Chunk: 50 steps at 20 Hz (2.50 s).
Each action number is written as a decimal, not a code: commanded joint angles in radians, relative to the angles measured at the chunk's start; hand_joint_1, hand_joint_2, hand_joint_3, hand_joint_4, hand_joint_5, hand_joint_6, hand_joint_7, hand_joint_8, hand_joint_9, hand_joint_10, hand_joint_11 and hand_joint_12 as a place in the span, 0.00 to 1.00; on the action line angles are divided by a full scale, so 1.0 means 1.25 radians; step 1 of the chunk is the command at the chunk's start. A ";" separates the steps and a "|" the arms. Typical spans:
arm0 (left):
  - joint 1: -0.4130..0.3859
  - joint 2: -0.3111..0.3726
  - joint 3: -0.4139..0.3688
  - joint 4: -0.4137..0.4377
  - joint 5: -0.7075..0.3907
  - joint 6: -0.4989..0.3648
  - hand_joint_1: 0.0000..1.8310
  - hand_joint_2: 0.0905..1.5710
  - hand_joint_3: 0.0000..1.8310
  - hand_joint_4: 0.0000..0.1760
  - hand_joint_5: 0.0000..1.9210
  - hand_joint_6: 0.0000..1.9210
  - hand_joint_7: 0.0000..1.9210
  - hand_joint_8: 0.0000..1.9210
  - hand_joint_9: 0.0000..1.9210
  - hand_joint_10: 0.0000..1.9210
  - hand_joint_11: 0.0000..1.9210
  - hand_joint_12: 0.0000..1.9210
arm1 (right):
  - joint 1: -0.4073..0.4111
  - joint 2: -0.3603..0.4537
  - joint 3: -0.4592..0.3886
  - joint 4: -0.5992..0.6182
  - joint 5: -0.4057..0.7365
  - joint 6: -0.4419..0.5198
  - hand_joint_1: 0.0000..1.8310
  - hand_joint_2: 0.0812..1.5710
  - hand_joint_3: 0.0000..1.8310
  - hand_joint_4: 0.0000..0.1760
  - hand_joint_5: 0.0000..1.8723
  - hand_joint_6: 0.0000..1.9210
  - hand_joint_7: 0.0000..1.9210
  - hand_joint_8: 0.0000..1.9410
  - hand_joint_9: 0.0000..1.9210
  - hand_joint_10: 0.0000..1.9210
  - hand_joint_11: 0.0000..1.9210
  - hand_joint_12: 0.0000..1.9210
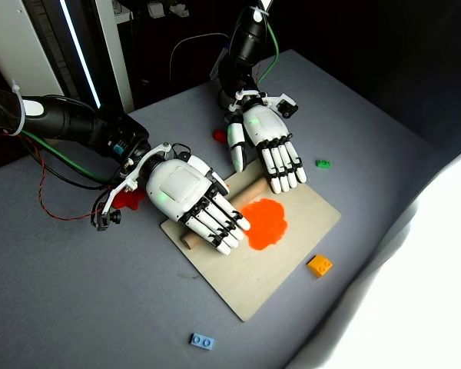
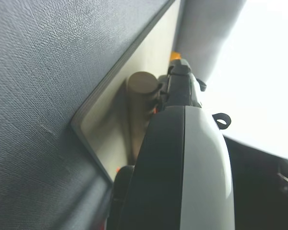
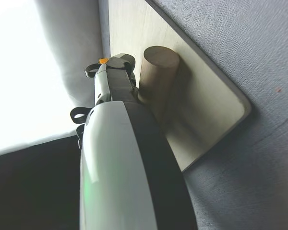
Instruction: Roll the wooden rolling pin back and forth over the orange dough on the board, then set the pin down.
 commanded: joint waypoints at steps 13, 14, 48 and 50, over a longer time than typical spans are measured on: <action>-0.069 0.030 0.002 0.037 -0.009 -0.020 0.00 0.96 0.00 0.00 0.09 0.00 0.11 0.00 0.08 0.00 0.01 0.01 | 0.018 0.012 -0.002 -0.108 0.082 0.007 0.00 1.00 0.05 0.00 0.16 0.00 0.16 0.00 0.12 0.00 0.00 0.25; -0.077 0.038 0.000 0.037 0.003 -0.020 0.00 0.96 0.00 0.00 0.09 0.00 0.11 0.00 0.07 0.00 0.01 0.01 | 0.019 0.013 -0.002 -0.110 0.085 0.007 0.00 1.00 0.05 0.00 0.16 0.00 0.16 0.00 0.12 0.00 0.00 0.24; -0.551 0.311 -0.126 -0.195 0.690 0.416 0.07 0.96 0.00 0.00 0.49 0.65 0.52 0.71 0.42 0.88 0.28 1.00 | 0.136 0.255 -0.002 -0.257 -0.108 0.161 0.02 0.95 0.00 0.00 0.58 0.80 0.62 0.84 0.57 1.00 0.48 1.00; -0.551 0.311 -0.140 -0.195 0.693 0.416 0.07 0.96 0.00 0.00 0.49 0.73 0.50 0.78 0.41 0.94 0.28 1.00 | 0.145 0.274 -0.002 -0.257 -0.168 0.166 0.13 0.94 0.00 0.00 0.58 0.87 0.63 0.88 0.60 1.00 0.54 1.00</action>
